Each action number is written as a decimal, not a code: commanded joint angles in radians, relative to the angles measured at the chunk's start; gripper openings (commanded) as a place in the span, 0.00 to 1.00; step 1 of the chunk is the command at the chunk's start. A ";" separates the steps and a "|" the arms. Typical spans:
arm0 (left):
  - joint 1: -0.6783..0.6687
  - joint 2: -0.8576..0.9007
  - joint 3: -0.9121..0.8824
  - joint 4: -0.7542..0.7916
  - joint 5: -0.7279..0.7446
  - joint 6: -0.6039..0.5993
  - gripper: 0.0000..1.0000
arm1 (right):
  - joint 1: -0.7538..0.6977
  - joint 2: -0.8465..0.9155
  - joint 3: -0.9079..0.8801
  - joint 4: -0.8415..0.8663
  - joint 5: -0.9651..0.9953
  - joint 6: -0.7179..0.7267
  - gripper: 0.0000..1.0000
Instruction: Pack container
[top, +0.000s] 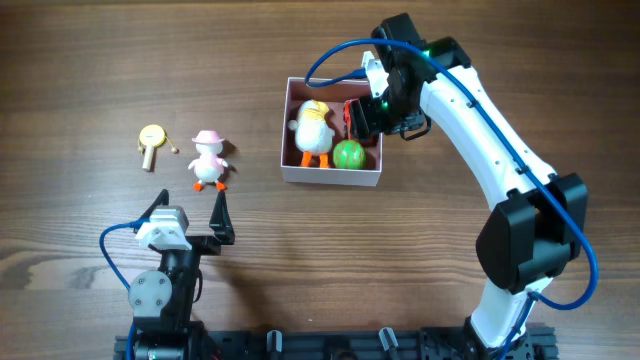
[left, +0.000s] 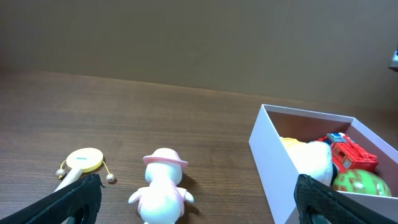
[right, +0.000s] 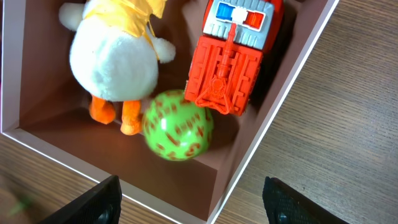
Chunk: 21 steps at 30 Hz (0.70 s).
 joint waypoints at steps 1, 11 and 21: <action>0.008 -0.002 -0.009 0.000 -0.010 0.008 1.00 | 0.006 0.010 0.021 0.003 0.022 -0.003 0.74; 0.008 -0.002 -0.009 0.000 -0.010 0.008 1.00 | 0.004 0.009 0.021 0.005 0.129 0.029 0.82; 0.008 -0.002 -0.009 0.000 -0.010 0.008 1.00 | -0.183 -0.055 0.022 0.000 0.253 0.166 0.91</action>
